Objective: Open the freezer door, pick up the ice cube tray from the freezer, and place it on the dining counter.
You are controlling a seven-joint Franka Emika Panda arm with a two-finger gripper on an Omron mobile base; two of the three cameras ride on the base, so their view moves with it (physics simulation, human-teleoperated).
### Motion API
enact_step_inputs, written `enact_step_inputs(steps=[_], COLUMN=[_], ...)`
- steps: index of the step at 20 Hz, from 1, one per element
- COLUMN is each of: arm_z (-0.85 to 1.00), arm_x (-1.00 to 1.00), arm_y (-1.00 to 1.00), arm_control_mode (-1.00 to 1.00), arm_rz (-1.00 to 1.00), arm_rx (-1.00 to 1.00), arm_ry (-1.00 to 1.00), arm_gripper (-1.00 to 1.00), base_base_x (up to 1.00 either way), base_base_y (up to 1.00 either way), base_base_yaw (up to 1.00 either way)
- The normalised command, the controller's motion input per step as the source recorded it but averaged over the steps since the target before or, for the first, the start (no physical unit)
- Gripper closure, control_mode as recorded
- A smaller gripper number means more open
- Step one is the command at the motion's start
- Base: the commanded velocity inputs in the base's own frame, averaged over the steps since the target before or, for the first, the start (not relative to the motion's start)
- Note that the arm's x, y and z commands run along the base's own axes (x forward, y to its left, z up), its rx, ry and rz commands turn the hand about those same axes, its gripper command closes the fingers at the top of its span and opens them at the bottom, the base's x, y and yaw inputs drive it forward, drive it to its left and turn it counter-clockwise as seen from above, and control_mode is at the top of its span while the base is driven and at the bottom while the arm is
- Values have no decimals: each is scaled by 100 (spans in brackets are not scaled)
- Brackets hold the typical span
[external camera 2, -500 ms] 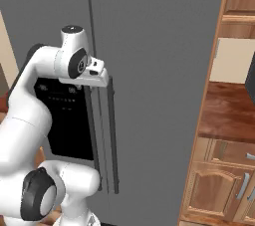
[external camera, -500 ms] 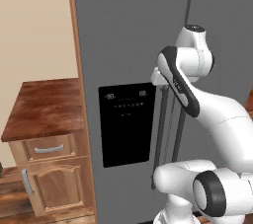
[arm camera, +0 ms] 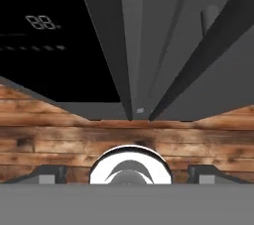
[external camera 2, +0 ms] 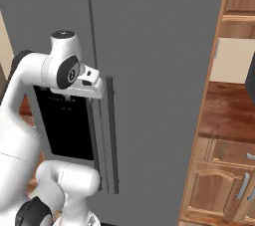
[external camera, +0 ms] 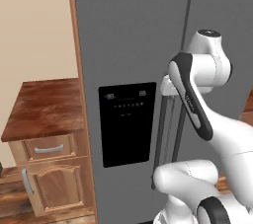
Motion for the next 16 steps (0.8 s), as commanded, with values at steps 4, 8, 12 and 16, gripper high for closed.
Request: enact_step_inputs(steps=[4, 8, 12, 16], arm_z=[-3, -1, 0, 0], arm_x=[-90, -10, 0, 0], arm_y=[-4, 0, 0, 0], arm_control_mode=[-100, 100, 100, 100], arm_rz=[-3, 0, 0, 0], arm_rx=[0, 0, 0, 0], arm_ry=[0, -1, 0, 0], arm_gripper=[-100, -100, -100, -100], base_base_x=[0, -28, -27, -13], base_base_y=[0, -14, -99, -100], base_base_yaw=[0, 0, 0, 0])
